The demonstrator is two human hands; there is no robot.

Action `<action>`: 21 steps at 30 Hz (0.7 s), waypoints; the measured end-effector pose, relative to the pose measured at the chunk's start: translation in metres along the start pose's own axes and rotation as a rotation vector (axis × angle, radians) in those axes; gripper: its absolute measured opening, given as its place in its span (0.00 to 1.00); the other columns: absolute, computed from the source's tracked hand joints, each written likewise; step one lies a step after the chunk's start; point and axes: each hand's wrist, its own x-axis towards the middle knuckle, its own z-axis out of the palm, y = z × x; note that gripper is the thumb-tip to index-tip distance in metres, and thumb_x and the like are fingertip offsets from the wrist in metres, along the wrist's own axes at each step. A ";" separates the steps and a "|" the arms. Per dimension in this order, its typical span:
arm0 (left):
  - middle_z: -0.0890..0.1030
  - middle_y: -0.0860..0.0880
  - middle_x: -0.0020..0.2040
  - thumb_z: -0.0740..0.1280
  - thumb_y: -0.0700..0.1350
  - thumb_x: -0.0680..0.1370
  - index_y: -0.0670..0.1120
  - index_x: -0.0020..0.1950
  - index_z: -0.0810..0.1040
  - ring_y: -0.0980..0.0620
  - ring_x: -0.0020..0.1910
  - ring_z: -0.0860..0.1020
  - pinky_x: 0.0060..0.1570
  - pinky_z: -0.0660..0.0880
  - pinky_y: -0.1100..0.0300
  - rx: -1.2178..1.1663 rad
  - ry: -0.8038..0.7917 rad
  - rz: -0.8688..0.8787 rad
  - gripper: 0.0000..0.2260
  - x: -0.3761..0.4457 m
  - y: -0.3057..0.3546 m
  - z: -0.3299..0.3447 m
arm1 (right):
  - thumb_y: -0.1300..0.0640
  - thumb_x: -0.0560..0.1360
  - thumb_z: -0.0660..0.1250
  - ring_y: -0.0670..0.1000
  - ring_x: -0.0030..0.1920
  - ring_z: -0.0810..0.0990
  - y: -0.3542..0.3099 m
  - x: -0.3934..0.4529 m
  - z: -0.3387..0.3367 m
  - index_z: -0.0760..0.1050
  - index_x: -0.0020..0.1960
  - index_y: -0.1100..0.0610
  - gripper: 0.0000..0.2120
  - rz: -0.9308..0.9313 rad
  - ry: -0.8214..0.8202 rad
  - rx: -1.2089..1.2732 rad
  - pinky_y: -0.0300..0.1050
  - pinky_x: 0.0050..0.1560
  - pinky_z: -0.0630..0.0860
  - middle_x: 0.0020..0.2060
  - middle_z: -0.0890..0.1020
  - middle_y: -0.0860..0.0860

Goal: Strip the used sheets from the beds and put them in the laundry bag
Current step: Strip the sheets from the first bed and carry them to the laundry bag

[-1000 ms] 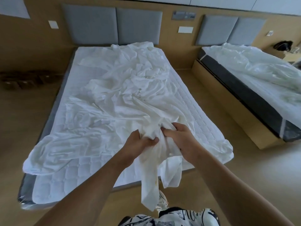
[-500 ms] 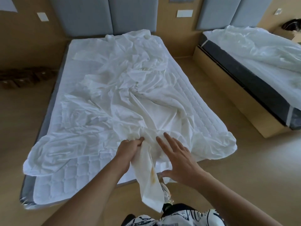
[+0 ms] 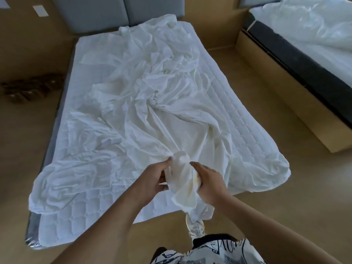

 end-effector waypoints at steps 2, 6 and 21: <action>0.82 0.47 0.66 0.71 0.51 0.80 0.53 0.69 0.78 0.47 0.62 0.81 0.60 0.77 0.52 0.170 0.138 0.134 0.17 0.016 0.005 -0.004 | 0.60 0.75 0.71 0.55 0.54 0.84 0.016 0.022 -0.012 0.78 0.65 0.51 0.19 0.200 -0.097 0.234 0.52 0.54 0.79 0.52 0.86 0.50; 0.55 0.62 0.80 0.82 0.46 0.68 0.68 0.79 0.51 0.59 0.78 0.55 0.75 0.62 0.56 0.919 0.003 0.307 0.52 0.045 0.004 -0.007 | 0.64 0.72 0.76 0.57 0.54 0.86 0.038 0.055 -0.038 0.83 0.56 0.57 0.13 0.378 -0.424 0.683 0.59 0.63 0.80 0.51 0.87 0.56; 0.85 0.53 0.58 0.74 0.54 0.78 0.50 0.65 0.82 0.50 0.60 0.81 0.61 0.77 0.53 0.620 0.309 -0.097 0.17 0.080 -0.073 0.017 | 0.39 0.70 0.77 0.61 0.66 0.77 0.149 0.052 0.010 0.72 0.70 0.61 0.38 1.098 -0.140 0.868 0.55 0.62 0.74 0.65 0.79 0.55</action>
